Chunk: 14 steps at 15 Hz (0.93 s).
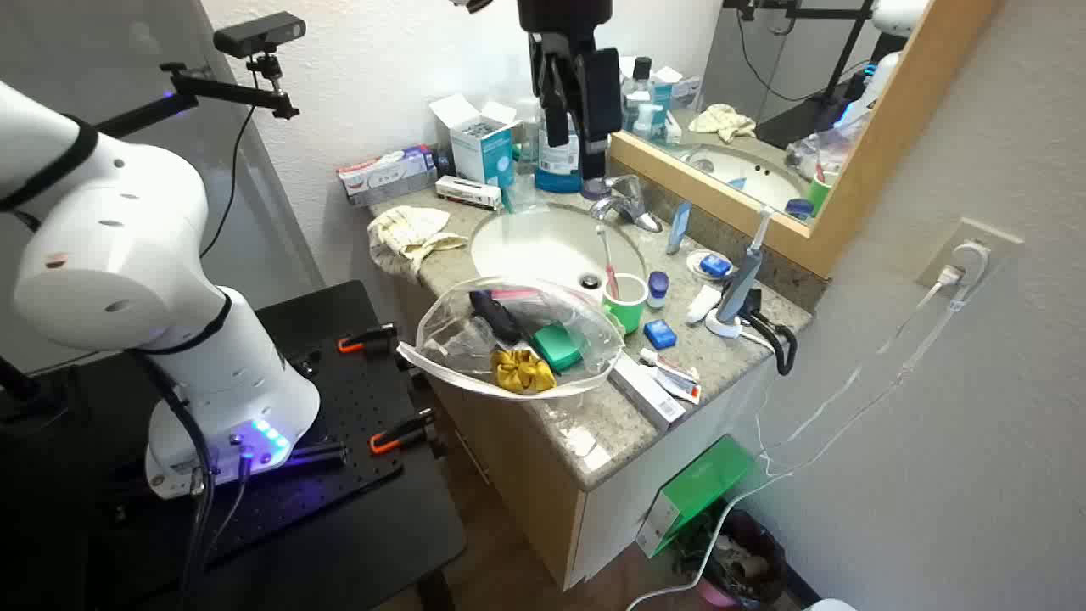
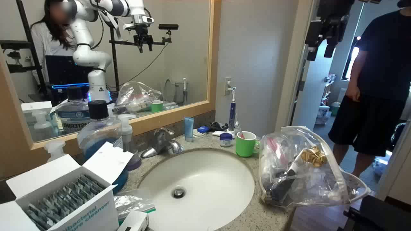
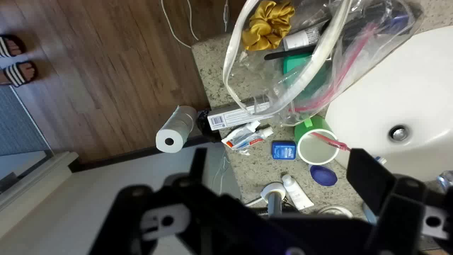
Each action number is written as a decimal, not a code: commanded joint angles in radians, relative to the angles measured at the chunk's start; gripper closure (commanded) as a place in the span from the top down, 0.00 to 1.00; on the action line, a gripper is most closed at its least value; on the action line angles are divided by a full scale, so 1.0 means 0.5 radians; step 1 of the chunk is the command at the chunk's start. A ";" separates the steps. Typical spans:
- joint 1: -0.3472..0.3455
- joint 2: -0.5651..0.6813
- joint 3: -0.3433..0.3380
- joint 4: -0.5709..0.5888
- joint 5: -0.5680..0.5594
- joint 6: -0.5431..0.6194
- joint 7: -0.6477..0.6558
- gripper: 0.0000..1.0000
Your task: Pick up the gold scrunchie from the plastic bag and put it on the countertop of the hand sink.
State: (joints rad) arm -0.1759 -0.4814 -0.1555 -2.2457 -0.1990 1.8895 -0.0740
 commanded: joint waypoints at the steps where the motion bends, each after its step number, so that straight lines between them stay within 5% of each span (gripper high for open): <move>1: 0.005 0.001 -0.007 0.004 -0.002 -0.004 0.001 1.00; 8: 0.004 0.007 -0.022 0.008 0.023 -0.008 0.000 1.00; 14: 0.004 0.007 -0.164 0.020 0.291 -0.059 -0.058 1.00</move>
State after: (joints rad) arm -0.1749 -0.4770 -0.2045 -2.2457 -0.1202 1.8894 -0.0749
